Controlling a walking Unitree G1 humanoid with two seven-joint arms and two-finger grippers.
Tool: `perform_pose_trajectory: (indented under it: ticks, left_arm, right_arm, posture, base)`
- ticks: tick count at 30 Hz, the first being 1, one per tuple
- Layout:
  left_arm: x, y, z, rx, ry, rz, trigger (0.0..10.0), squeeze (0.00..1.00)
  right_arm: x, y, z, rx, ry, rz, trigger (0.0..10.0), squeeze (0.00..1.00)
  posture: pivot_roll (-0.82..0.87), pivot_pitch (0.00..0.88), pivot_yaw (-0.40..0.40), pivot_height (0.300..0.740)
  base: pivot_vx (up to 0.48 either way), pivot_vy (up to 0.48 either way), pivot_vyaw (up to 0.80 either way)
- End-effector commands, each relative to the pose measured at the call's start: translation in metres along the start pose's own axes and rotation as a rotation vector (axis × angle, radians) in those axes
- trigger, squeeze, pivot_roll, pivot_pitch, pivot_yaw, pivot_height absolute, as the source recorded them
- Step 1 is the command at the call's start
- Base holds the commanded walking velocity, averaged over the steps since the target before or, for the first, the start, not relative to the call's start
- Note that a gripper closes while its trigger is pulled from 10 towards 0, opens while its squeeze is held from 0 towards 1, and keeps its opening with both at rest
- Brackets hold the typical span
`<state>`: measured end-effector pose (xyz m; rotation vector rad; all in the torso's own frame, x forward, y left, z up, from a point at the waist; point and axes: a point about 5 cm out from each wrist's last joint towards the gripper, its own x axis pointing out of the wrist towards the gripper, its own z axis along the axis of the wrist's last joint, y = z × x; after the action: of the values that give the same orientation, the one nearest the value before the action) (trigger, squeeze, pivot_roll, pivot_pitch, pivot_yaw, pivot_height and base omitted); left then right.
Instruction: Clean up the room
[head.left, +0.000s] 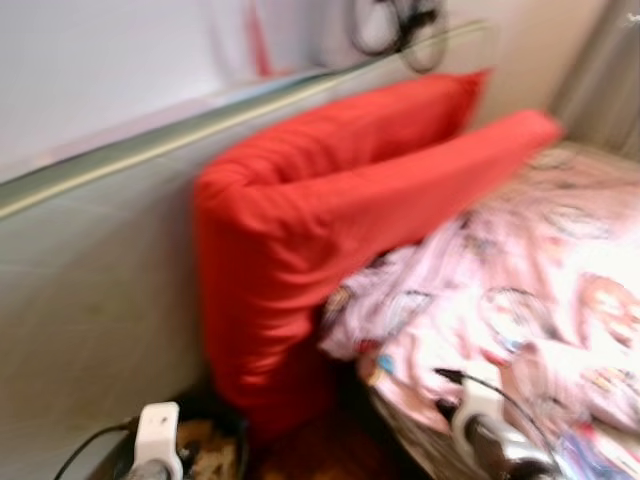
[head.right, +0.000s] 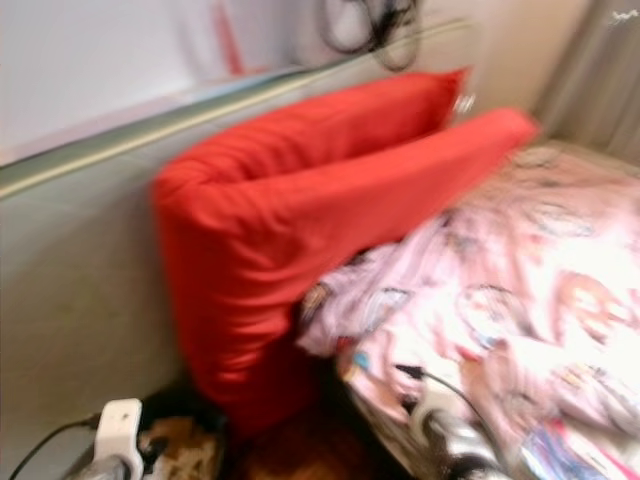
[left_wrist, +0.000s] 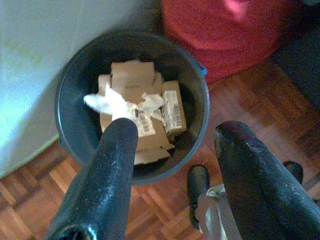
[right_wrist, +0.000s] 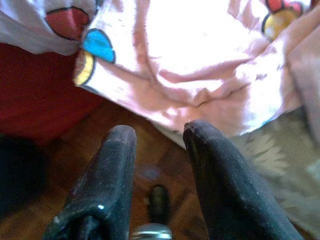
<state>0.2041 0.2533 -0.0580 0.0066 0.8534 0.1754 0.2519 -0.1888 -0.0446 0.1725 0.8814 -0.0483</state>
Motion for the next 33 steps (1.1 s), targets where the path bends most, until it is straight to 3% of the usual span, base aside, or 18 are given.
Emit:
perform_pose_trajectory:
  ticks: [1, 13, 20, 33]
  left_arm:
    - [0.0, 0.0, -0.002, -0.001, 0.01, -0.006, 10.0, 0.0]
    - [-0.001, 0.001, -0.006, 0.026, 0.024, -0.018, 10.0, 0.0]
    - [-0.001, 0.001, -0.007, 0.043, 0.027, -0.027, 10.0, 0.0]
    - [-0.006, 0.001, -0.028, 0.023, 0.065, -0.013, 10.0, 0.0]
  right_arm:
    - [-0.001, -0.006, -0.002, 0.001, 0.009, -0.017, 10.0, 0.0]
    - [-0.001, -0.005, -0.007, -0.001, 0.018, -0.015, 10.0, 0.0]
    - [-0.001, -0.004, -0.008, 0.048, -0.005, -0.024, 10.0, 0.0]
    - [-0.003, -0.01, -0.027, 0.025, 0.019, -0.054, 10.0, 0.0]
  posture:
    - [0.1, 0.0, 0.021, 0.74]
    - [0.09, 0.0, 0.039, 0.74]
    - [0.07, 0.0, 0.047, 0.74]
    - [0.07, 0.0, 0.025, 0.74]
  base:
    - [0.0, 0.0, -0.76]
    - [0.0, 0.0, -0.76]
    - [0.0, 0.0, 0.0]
    - [0.0, -0.345, 0.0]
